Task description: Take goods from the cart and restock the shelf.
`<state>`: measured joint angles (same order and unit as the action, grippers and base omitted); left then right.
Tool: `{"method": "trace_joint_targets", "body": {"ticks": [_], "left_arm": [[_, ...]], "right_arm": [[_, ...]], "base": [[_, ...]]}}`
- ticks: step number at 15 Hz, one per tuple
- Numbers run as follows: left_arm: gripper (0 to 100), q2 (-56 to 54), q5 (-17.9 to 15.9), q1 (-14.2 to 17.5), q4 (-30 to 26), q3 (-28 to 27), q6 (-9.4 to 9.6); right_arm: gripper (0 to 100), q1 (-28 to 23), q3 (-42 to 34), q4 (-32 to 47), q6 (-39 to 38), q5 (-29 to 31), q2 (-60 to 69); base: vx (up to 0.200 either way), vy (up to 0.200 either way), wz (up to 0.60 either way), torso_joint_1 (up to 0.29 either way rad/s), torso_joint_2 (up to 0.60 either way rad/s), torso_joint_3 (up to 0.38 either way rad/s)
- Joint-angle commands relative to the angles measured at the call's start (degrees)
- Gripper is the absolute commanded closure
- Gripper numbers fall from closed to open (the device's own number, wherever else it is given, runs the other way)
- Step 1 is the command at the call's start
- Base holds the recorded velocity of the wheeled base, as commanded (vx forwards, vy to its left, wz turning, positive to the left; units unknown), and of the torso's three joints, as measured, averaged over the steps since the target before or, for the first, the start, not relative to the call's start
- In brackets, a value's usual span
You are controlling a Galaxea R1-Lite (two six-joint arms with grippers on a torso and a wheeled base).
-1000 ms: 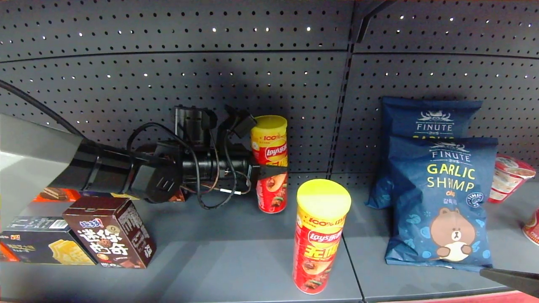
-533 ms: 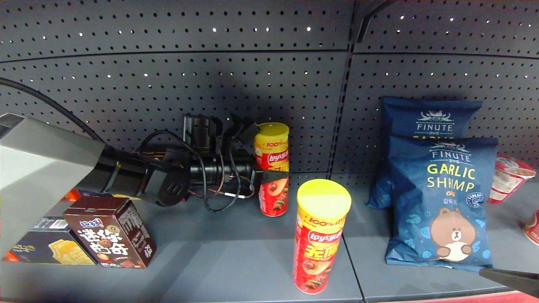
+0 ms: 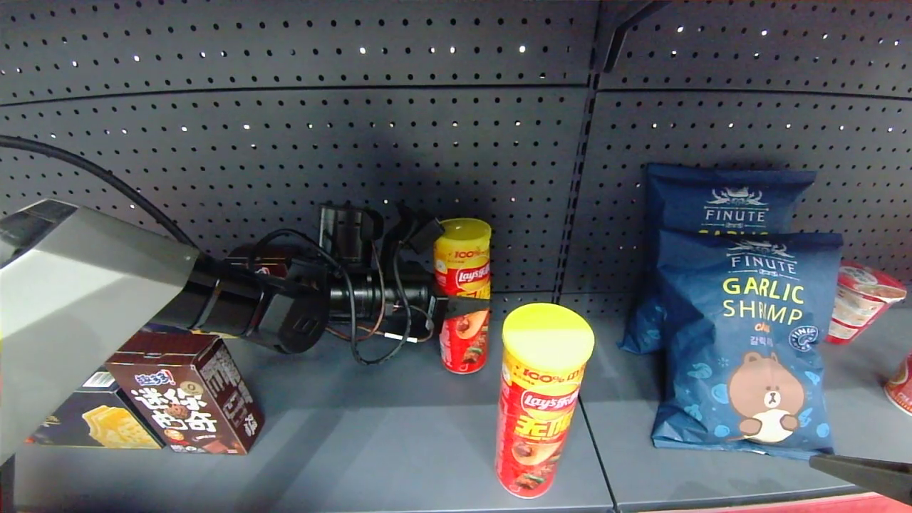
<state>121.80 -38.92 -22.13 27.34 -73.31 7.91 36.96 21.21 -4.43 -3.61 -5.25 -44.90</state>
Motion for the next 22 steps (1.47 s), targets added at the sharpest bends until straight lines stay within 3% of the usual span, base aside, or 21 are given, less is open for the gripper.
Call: {"method": "trace_joint_targets", "body": {"ticks": [1, 12, 13, 22], "left_arm": [[100, 0.02, -0.01, -0.02, -0.01, 0.01, 0.00], [100, 0.28, -0.01, 0.07, 0.08, 0.01, 0.79], [0, 0.28, -0.01, 0.07, 0.08, 0.01, 0.79], [0, -3.32, -0.01, -0.11, -0.01, 3.00, 0.79]], "right_arm": [[0, 0.04, 0.06, -0.06, 0.00, -0.02, -0.37], [0, 0.04, 0.23, -0.06, 0.00, -0.02, -0.72], [0, 0.04, 0.23, -0.06, 0.00, -0.02, -0.72], [0, -0.14, -0.12, 0.12, -0.08, -0.02, -2.04]], "base": [[0.000, 0.000, 0.00, 0.000, 0.00, 0.000], [0.000, 0.000, 0.00, 0.000, 0.00, 0.000], [0.000, 0.000, 0.00, 0.000, 0.00, 0.000], [0.000, 0.000, 0.00, 0.000, 0.00, 0.000]]}}
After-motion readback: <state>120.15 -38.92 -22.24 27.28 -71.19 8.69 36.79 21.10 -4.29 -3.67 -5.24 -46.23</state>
